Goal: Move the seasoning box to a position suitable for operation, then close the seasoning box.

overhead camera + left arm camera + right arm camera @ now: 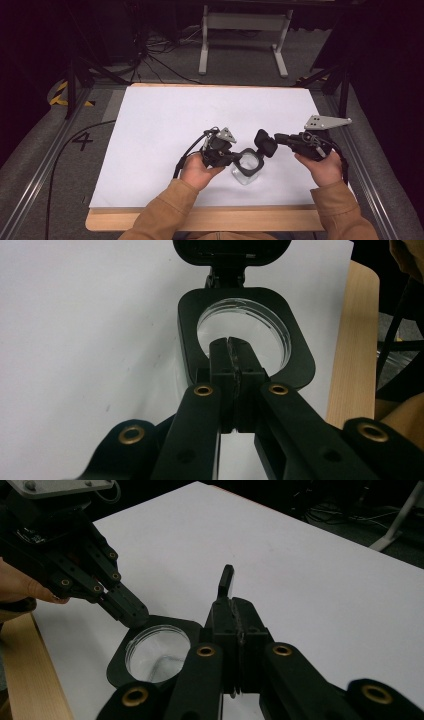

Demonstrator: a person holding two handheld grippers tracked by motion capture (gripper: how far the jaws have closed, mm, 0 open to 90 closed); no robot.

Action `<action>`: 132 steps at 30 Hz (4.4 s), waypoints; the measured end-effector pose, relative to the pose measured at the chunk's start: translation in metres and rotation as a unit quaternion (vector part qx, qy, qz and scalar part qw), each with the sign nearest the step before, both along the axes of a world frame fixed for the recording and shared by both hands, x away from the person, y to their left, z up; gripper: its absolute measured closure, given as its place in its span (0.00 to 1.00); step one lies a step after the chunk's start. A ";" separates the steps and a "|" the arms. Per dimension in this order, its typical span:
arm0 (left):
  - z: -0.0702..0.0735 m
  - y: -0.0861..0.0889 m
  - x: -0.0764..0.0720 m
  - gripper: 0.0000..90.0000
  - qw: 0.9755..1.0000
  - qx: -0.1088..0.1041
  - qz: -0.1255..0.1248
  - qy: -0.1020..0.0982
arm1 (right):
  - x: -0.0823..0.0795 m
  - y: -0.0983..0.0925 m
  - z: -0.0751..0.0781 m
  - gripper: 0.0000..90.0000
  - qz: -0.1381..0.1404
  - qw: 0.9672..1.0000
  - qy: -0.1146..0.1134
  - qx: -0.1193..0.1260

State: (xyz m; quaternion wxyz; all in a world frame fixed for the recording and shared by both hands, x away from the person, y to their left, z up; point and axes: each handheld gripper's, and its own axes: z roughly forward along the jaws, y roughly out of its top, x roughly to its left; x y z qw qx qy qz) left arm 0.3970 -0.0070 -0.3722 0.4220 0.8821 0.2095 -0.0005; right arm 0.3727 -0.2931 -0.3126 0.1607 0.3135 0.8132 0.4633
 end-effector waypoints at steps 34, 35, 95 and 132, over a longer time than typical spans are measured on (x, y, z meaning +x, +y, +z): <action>0.021 0.046 0.013 1.00 0.997 -0.015 0.071 -0.013 | -0.008 0.064 -0.038 0.99 0.080 0.992 0.060 -0.080; 0.021 0.046 0.013 1.00 0.997 -0.015 0.071 -0.013 | -0.008 0.064 -0.038 0.99 0.080 0.992 0.060 -0.080; -0.007 0.041 0.015 0.99 0.997 0.048 0.053 0.033 | 0.048 0.025 -0.085 0.99 0.041 0.987 0.122 -0.100; -0.001 0.021 0.011 0.97 0.996 0.078 0.012 0.031 | 0.029 -0.065 -0.035 0.99 -0.074 0.994 0.066 -0.034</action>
